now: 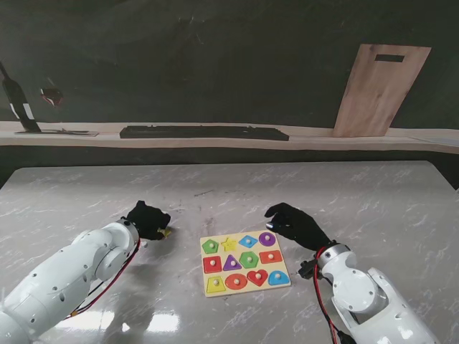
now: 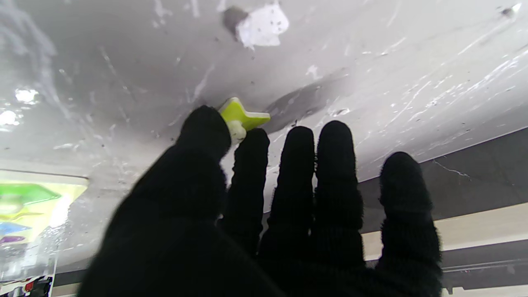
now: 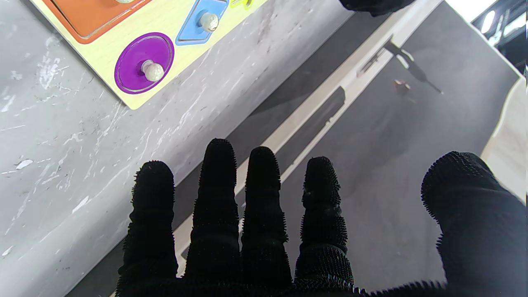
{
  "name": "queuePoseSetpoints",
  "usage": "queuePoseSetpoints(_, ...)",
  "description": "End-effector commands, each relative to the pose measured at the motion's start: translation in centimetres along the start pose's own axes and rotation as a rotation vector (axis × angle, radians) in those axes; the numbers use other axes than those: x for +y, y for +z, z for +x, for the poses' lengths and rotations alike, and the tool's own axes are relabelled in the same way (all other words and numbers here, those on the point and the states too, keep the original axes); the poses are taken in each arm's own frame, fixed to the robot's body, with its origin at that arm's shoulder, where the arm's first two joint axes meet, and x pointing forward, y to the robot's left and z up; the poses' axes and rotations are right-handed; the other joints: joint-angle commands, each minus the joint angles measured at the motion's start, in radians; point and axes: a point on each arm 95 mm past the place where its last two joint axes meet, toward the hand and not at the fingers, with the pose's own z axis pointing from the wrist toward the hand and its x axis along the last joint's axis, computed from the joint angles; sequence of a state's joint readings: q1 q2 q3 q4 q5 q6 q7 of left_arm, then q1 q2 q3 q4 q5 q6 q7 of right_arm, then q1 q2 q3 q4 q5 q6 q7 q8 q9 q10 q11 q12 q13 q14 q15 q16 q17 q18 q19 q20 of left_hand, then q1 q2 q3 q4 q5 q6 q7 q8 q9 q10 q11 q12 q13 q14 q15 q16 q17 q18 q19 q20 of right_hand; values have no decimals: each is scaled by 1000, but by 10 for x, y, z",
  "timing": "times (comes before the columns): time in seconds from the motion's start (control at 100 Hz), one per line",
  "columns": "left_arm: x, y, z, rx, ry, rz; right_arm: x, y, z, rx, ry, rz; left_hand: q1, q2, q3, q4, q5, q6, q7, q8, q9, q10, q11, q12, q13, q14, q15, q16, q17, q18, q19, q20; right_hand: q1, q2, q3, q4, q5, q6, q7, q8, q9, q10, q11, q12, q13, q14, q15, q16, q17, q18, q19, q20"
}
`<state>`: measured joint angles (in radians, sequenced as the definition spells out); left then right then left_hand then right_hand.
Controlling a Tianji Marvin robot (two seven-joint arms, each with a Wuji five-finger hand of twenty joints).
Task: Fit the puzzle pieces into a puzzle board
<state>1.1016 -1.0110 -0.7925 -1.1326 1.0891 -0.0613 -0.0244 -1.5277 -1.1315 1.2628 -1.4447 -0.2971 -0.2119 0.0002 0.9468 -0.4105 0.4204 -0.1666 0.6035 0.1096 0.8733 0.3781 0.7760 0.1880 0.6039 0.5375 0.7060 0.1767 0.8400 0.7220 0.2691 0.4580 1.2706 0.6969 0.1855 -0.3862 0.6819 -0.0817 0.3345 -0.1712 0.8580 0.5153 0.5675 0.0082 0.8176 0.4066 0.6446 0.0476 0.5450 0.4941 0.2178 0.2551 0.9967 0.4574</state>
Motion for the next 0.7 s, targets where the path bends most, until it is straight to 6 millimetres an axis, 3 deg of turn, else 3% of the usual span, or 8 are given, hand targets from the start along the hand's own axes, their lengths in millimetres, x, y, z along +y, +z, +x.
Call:
queuePoseSetpoints(0.0, 0, 1, 2, 3, -7, -3, -5, -1, 0, -2, 2, 9, 63, 35, -75, -13, 28, -13, -1, -13, 6, 20, 15, -10, 0, 35, 9, -10, -18, -80, 12, -3, 8, 23, -29, 36, 16, -5, -10, -13, 17, -18, 17, 8, 15, -2, 14, 5, -5, 8, 22, 11)
queuePoseSetpoints(0.26, 1, 2, 2, 2, -6, -4, -5, -1, 0, -2, 2, 8, 95, 26, -65, -8, 52, -19, 22, -3, 43, 13, 36, 3, 25, 32, 24, -7, -3, -79, 22, 1, 8, 22, -29, 36, 16, -4, -11, -14, 17, -19, 17, 8, 15, -3, 14, 6, -5, 9, 22, 11)
queuePoseSetpoints(0.3, 1, 3, 2, 2, -6, -5, -5, -1, 0, -2, 2, 8, 90, 19, -43, -12, 58, -24, 39, -10, 62, 8, 25, 50, 34, 29, 32, -11, 2, -80, 25, 3, 8, 22, -29, 36, 16, -6, -11, -14, 17, -19, 17, 8, 15, -2, 14, 5, -5, 9, 22, 11)
queuePoseSetpoints(0.69, 3, 5, 4, 5, -11, -9, -4, -1, 0, -2, 1, 6, 88, 4, 30, -19, 86, -31, 107, -4, 140, 0, 25, 111, 76, 21, 62, -20, 32, -83, 42, 7, 7, 22, -30, 35, 16, -6, -11, -14, 17, -18, 17, 8, 15, -3, 14, 5, -5, 8, 23, 11)
